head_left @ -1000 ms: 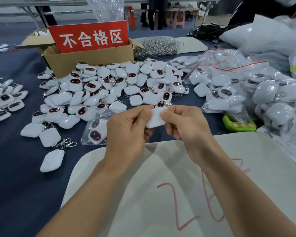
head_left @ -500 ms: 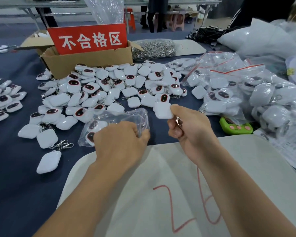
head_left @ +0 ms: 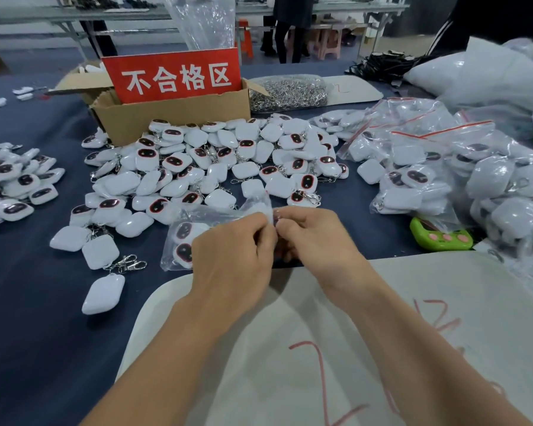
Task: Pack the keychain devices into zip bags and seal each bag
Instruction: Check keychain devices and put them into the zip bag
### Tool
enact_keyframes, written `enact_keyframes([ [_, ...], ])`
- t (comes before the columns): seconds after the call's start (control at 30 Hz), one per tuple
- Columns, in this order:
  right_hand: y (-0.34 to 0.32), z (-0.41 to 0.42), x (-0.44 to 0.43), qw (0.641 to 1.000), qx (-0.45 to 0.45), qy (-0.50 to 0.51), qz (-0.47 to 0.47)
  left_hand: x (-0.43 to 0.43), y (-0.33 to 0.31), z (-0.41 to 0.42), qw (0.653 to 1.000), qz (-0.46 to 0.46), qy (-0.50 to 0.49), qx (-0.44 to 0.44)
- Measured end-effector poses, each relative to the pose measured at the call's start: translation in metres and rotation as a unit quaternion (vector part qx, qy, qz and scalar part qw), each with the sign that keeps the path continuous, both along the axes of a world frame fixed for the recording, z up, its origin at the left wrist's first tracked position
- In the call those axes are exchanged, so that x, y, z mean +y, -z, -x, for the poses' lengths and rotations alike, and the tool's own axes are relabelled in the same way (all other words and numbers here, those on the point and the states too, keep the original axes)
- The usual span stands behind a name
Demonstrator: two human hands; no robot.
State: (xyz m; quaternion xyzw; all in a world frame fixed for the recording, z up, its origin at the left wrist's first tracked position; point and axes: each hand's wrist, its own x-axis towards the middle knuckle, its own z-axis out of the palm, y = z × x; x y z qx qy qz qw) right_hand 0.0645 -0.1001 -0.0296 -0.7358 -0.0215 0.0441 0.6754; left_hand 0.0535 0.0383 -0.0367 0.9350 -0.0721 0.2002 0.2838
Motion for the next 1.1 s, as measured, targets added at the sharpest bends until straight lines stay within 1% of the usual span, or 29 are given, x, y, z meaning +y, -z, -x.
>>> enact_keyframes([
  [0.03,-0.002,0.0,0.001,0.999,-0.001,-0.054,-0.009,0.0,0.001,0.0,1.0,0.004,0.002,0.004],
  [0.07,-0.004,0.001,0.001,0.995,-0.004,-0.098,0.002,0.0,0.002,-0.001,1.0,0.013,0.005,0.008],
  [0.13,-0.006,0.0,-0.001,0.985,-0.028,-0.142,0.095,0.001,0.002,-0.001,0.999,0.042,0.017,0.008],
  [0.23,-0.004,-0.002,-0.003,0.955,-0.073,-0.144,0.247,0.002,0.0,0.0,0.995,0.093,0.035,-0.018],
  [0.3,-0.003,-0.005,-0.005,0.939,-0.088,-0.132,0.305,0.002,0.0,0.0,0.988,0.143,0.037,-0.034],
  [0.37,-0.001,-0.008,-0.011,0.927,-0.096,-0.138,0.336,0.002,0.0,-0.002,0.98,0.194,0.006,-0.047],
  [0.43,-0.001,-0.01,-0.015,0.923,-0.107,-0.136,0.344,0.002,-0.001,-0.004,0.971,0.231,-0.042,-0.043],
  [0.47,0.0,-0.01,-0.015,0.934,-0.116,-0.109,0.319,0.001,-0.002,-0.004,0.97,0.232,-0.067,-0.04],
  [0.5,0.0,-0.01,-0.015,0.953,-0.124,-0.054,0.273,0.001,-0.002,-0.004,0.97,0.222,-0.088,-0.039],
  [0.53,0.0,-0.011,-0.016,0.967,-0.125,0.022,0.22,0.001,-0.002,-0.003,0.971,0.211,-0.104,-0.042],
  [0.57,-0.001,-0.014,-0.019,0.969,-0.123,0.1,0.191,0.001,-0.003,-0.003,0.97,0.208,-0.112,-0.049],
  [0.6,-0.001,-0.017,-0.024,0.962,-0.117,0.152,0.194,0.002,-0.003,-0.003,0.967,0.218,-0.115,-0.062],
  [0.63,0.0,-0.021,-0.03,0.954,-0.107,0.171,0.223,0.004,-0.005,-0.004,0.961,0.241,-0.114,-0.079],
  [0.67,0.003,-0.024,-0.036,0.947,-0.098,0.164,0.259,0.007,-0.006,-0.006,0.95,0.275,-0.111,-0.099],
  [0.73,0.005,-0.025,-0.041,0.933,-0.083,0.094,0.338,0.016,-0.011,-0.012,0.923,0.341,-0.102,-0.143],
  [0.8,0.009,-0.023,-0.037,0.898,-0.082,0.023,0.431,0.026,-0.018,-0.017,0.903,0.381,-0.091,-0.177],
  [0.83,0.011,-0.023,-0.034,0.889,-0.087,0.011,0.45,0.03,-0.021,-0.018,0.894,0.397,-0.091,-0.186],
  [0.87,0.012,-0.022,-0.033,0.895,-0.088,0.025,0.437,0.033,-0.023,-0.02,0.886,0.411,-0.095,-0.194],
  [0.93,0.012,-0.023,-0.036,0.919,-0.077,0.092,0.375,0.038,-0.028,-0.021,0.871,0.427,-0.107,-0.221],
  [0.97,0.012,-0.023,-0.037,0.918,-0.07,0.12,0.371,0.04,-0.03,-0.02,0.867,0.425,-0.109,-0.239],
  [1.03,0.012,-0.024,-0.041,0.901,-0.052,0.145,0.406,0.042,-0.034,-0.019,0.867,0.405,-0.101,-0.27],
  [1.07,0.013,-0.025,-0.042,0.897,-0.045,0.149,0.413,0.041,-0.033,-0.018,0.875,0.388,-0.094,-0.274],
  [1.1,0.013,-0.025,-0.043,0.899,-0.04,0.153,0.409,0.039,-0.031,-0.016,0.89,0.362,-0.086,-0.266],
])
